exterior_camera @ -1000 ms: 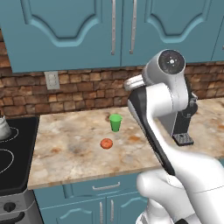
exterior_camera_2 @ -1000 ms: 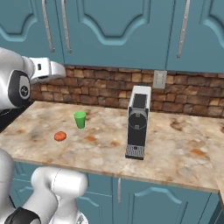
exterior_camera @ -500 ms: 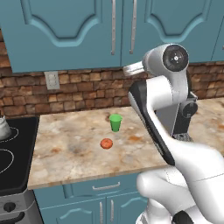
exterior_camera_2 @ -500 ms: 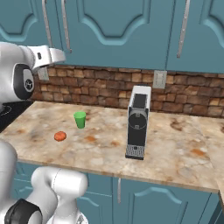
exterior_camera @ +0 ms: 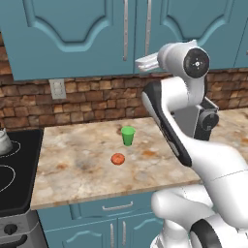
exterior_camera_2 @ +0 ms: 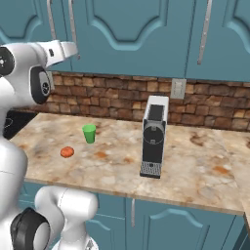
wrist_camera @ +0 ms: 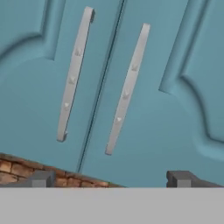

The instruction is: Pick the pan from the cabinet and place it on the stove. Then turn on the stove burner for the pan.

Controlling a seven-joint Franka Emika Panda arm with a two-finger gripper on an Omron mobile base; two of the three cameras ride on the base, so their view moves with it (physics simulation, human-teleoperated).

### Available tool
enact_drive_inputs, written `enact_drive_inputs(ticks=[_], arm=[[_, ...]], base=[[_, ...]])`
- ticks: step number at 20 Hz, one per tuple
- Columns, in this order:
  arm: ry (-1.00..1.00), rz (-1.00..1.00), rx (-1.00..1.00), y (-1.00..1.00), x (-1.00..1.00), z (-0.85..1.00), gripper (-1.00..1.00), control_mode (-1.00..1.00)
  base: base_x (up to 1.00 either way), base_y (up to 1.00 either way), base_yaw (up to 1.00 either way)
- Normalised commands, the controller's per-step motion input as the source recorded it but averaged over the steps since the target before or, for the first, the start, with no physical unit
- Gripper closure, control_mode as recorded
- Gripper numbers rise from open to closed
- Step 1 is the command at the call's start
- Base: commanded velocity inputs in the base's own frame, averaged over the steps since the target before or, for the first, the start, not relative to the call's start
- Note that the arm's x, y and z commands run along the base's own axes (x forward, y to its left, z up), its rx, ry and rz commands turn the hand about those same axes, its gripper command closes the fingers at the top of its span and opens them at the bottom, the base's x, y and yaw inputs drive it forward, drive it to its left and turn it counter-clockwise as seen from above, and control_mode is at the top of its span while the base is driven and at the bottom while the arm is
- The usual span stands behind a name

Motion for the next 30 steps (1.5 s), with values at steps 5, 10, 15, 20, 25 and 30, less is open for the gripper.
enact_drive_inputs(ticks=[5, 10, 15, 20, 25, 30], arm=[[-0.15, 0.04, 0.01, 0.00, 0.30, 0.32, -1.00, -1.00], [-0.09, 0.00, 0.03, 0.06, 0.25, 0.24, -1.00, -1.00], [-0.05, -0.03, 0.02, 0.24, 0.25, 0.12, -1.00, -1.00], [-0.03, -0.06, 0.01, 0.13, 0.29, 0.01, -1.00, -1.00], [-0.08, 0.00, 0.00, 0.00, 0.35, 0.00, -1.00, -1.00], [-0.15, 0.00, 0.00, -0.10, 0.26, 0.00, -1.00, -1.00]], base=[[0.00, 0.00, 0.00], [0.00, 0.00, 0.00], [0.00, 0.00, 0.00], [0.00, 0.00, 0.00], [0.00, 0.00, 0.00], [0.00, 0.00, 0.00]])
